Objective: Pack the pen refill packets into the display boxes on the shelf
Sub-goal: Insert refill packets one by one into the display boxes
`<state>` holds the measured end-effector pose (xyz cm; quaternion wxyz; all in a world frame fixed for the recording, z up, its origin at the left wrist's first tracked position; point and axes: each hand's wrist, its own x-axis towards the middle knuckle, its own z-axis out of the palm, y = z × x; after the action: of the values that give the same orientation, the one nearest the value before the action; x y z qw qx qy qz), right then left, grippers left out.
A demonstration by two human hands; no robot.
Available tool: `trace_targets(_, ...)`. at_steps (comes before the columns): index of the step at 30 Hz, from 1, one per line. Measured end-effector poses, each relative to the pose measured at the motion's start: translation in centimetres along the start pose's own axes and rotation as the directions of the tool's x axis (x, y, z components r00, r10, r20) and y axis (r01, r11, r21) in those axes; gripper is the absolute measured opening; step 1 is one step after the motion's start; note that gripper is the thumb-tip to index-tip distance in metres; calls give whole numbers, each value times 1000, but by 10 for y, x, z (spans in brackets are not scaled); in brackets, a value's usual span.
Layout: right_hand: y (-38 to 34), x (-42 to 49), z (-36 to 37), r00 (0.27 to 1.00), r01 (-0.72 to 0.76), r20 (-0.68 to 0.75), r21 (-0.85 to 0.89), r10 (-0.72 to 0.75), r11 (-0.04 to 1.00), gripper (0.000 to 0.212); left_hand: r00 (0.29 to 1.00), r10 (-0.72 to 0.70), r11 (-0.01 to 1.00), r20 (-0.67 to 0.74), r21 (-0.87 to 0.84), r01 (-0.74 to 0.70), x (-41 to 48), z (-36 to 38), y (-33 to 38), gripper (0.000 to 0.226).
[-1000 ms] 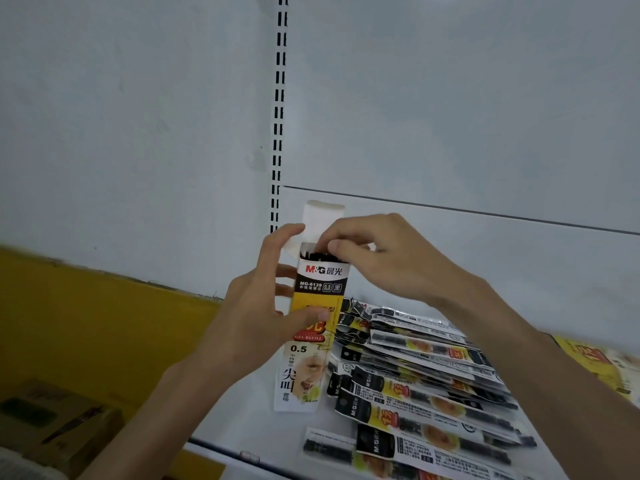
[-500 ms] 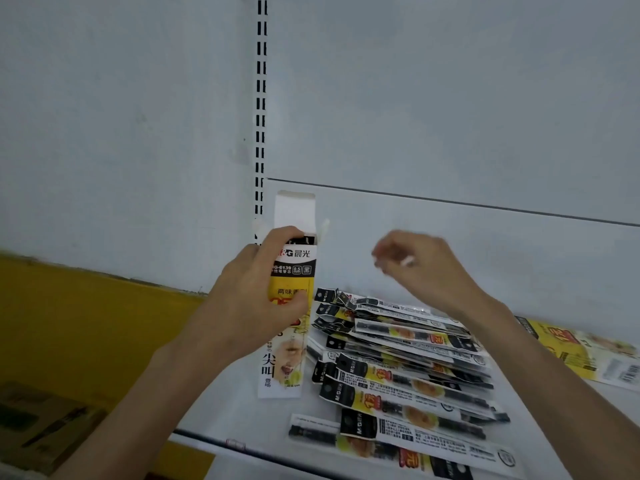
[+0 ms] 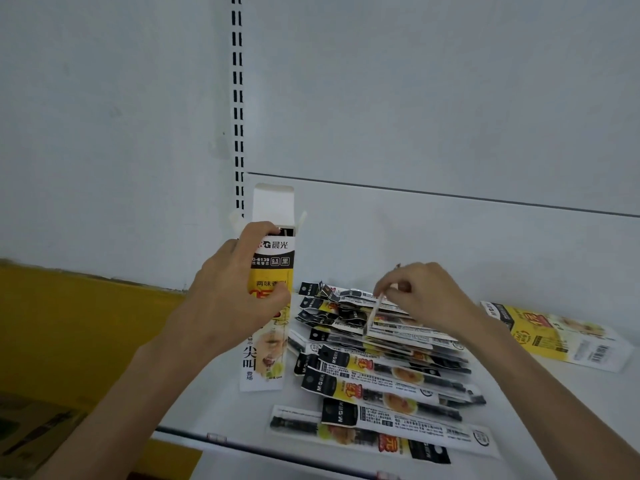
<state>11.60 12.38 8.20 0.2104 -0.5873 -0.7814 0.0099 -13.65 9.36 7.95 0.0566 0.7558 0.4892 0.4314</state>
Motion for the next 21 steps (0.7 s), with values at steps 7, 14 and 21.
trace_targets(7, 7, 3, -1, 995, -98, 36, 122, 94, 988, 20, 999, -4, 1000, 35, -13, 5, 0, -5, 2, 54)
trace_targets(14, 25, -4, 30, 940, -151, 280, -167, 194, 974, 43, 1000, -14, 998, 21, -57, 15, -4, -11, 10, 71)
trace_targets(21, 24, -2, 31, 971, -39, 221, -227, 91, 973, 16, 999, -5, 997, 46, -73, 9, -4, -11, 14, 54)
